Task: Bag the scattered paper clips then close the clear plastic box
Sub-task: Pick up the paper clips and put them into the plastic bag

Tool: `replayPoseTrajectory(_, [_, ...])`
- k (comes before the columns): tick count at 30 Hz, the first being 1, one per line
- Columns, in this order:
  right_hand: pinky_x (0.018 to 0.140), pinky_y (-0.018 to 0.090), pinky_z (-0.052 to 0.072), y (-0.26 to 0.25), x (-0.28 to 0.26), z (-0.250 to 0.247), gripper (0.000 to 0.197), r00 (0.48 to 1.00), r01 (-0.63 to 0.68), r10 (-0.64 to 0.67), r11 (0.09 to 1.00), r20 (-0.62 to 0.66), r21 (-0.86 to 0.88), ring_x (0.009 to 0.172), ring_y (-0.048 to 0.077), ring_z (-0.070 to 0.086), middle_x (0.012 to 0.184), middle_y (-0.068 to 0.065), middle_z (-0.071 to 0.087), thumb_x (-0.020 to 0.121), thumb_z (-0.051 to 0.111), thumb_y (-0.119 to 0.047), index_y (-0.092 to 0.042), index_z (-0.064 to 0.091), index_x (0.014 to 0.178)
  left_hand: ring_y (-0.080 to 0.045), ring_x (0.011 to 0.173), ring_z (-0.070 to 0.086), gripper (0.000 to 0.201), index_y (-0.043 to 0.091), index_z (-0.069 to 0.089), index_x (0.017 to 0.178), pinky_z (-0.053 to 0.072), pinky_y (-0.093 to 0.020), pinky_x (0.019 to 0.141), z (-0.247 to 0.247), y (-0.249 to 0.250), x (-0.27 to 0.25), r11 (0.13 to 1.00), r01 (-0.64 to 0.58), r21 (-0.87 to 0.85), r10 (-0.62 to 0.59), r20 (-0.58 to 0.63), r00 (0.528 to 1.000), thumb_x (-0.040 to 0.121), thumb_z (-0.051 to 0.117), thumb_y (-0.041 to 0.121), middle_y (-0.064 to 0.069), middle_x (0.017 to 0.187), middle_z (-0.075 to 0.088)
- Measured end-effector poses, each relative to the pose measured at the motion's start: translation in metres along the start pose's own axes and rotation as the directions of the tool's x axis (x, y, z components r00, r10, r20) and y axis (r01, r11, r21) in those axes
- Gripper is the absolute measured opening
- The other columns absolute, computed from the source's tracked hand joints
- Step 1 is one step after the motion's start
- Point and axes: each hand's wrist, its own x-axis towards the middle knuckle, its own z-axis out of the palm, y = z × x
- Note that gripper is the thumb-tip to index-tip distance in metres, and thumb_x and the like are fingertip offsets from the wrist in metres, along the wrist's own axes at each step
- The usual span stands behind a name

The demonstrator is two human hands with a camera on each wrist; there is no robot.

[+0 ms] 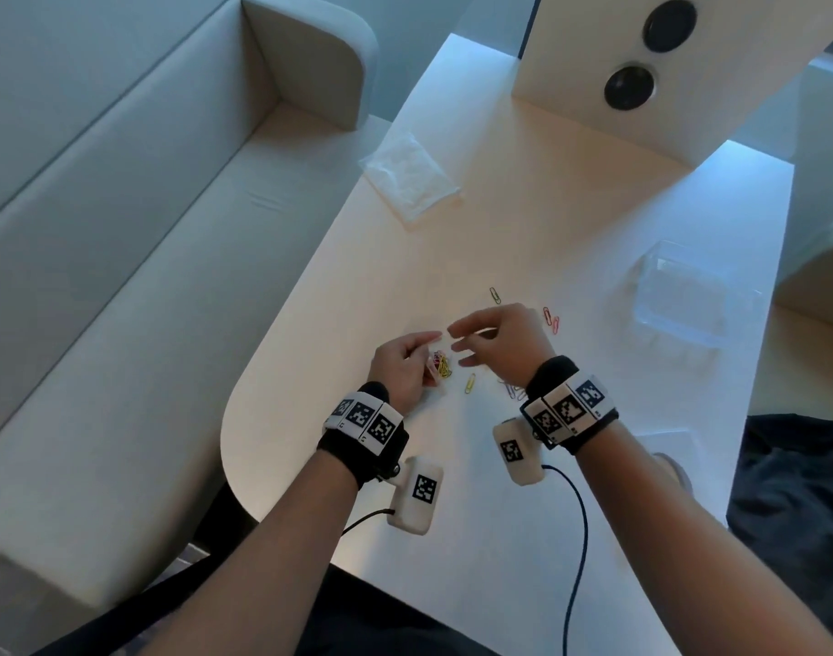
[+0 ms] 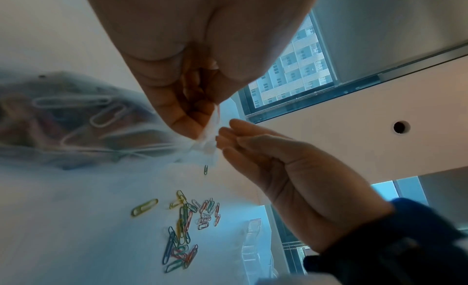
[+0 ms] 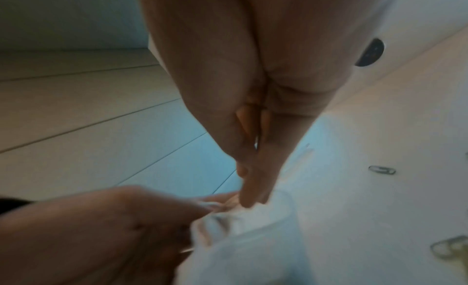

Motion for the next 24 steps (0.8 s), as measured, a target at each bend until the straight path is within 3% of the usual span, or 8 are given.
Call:
replayPoseTrajectory(3, [0.089,0.033,0.057,0.022,0.037,-0.017,0.031,0.975,0.038,-0.076,0.983,-0.209,-0.18,0.09,0.017,0.071,0.1,0.007,0.074,0.086,0.053,-0.002,-0.016,0.075,0.102,-0.015,0.061,0.059,0.029,0.014,0.07,0.112,0.057,-0.031,0.066,-0.002,0.002,-0.001,1.0,0.005,-0.015,-0.005,-0.017,1.0,0.099,0.045,0.007,0.0,0.075,0.065])
replayPoseTrajectory(6, [0.115,0.038,0.03,0.048,0.068,-0.016,0.048,0.995,0.068,0.005,0.71,0.101,-0.701,0.141,0.026,0.034,0.154,0.008,0.036,0.097,0.046,-0.02,-0.016,0.04,0.145,-0.016,0.071,0.061,0.029,0.012,0.07,0.114,0.057,-0.032,0.072,-0.005,0.004,-0.002,1.0,-0.008,-0.015,0.007,-0.017,1.0,0.099,0.046,0.007,-0.001,0.087,0.068])
replayPoseTrajectory(8, [0.117,0.05,0.023,0.065,0.078,-0.014,0.055,0.968,0.165,0.09,0.483,0.236,-0.86,0.149,0.027,0.011,0.163,0.003,0.011,0.102,0.034,-0.03,-0.017,0.017,0.153,-0.018,0.078,0.063,0.029,0.011,0.07,0.115,0.057,-0.035,0.079,-0.005,0.004,-0.001,1.0,0.003,-0.017,-0.003,-0.015,1.0,0.099,0.046,0.007,0.001,0.093,0.068])
replayPoseTrajectory(10, [0.116,0.059,0.018,0.079,0.078,-0.023,0.054,0.971,0.177,0.082,0.392,0.226,-0.903,0.15,0.026,0.006,0.163,-0.003,0.006,0.102,0.027,-0.03,-0.021,0.012,0.153,-0.019,0.087,0.065,0.028,0.012,0.07,0.115,0.057,-0.035,0.082,-0.005,0.003,0.0,1.0,0.01,-0.017,-0.009,0.003,1.0,0.098,0.048,0.008,-0.001,0.101,0.068])
replayPoseTrajectory(13, [0.113,0.066,0.014,0.098,0.068,-0.039,0.052,0.994,0.034,0.076,0.442,0.075,-0.896,0.15,0.025,0.004,0.163,-0.006,0.007,0.103,0.021,-0.03,-0.022,0.013,0.153,-0.021,0.099,0.067,0.028,0.016,0.071,0.114,0.058,-0.035,0.085,-0.005,0.001,0.002,1.0,0.001,0.002,-0.001,0.023,1.0,0.098,0.049,0.011,-0.001,0.11,0.068])
replayPoseTrajectory(16, [0.113,0.063,0.019,0.117,0.047,-0.036,0.056,0.995,-0.071,0.096,0.605,-0.016,-0.793,0.15,0.021,0.008,0.163,0.0,0.006,0.102,0.025,-0.038,-0.016,0.016,0.153,-0.019,0.095,0.066,0.028,0.018,0.071,0.113,0.059,-0.031,0.076,-0.005,-0.001,0.003,1.0,0.014,-0.009,-0.013,0.035,0.999,0.098,0.048,0.011,-0.002,0.111,0.068])
replayPoseTrajectory(19, [0.113,0.06,0.025,0.129,0.023,-0.018,0.065,0.995,-0.098,0.084,0.639,-0.057,-0.763,0.149,0.025,0.011,0.162,0.011,0.009,0.098,0.023,-0.049,-0.012,0.018,0.151,-0.018,0.089,0.067,0.028,0.018,0.071,0.112,0.059,-0.028,0.07,-0.002,-0.002,0.004,0.999,0.023,-0.027,-0.022,0.039,0.999,0.098,0.048,0.01,-0.002,0.105,0.068])
replayPoseTrajectory(24, [0.115,0.049,0.023,0.124,-0.003,0.013,0.068,0.995,-0.098,0.041,0.652,-0.095,-0.751,0.144,0.038,0.02,0.156,0.024,0.02,0.093,0.052,-0.046,-0.017,0.028,0.149,-0.02,0.083,0.066,0.028,0.015,0.071,0.112,0.059,-0.036,0.079,0.005,-0.004,0.004,0.999,0.034,-0.019,-0.033,0.037,0.999,0.098,0.048,0.007,-0.008,0.103,0.069])
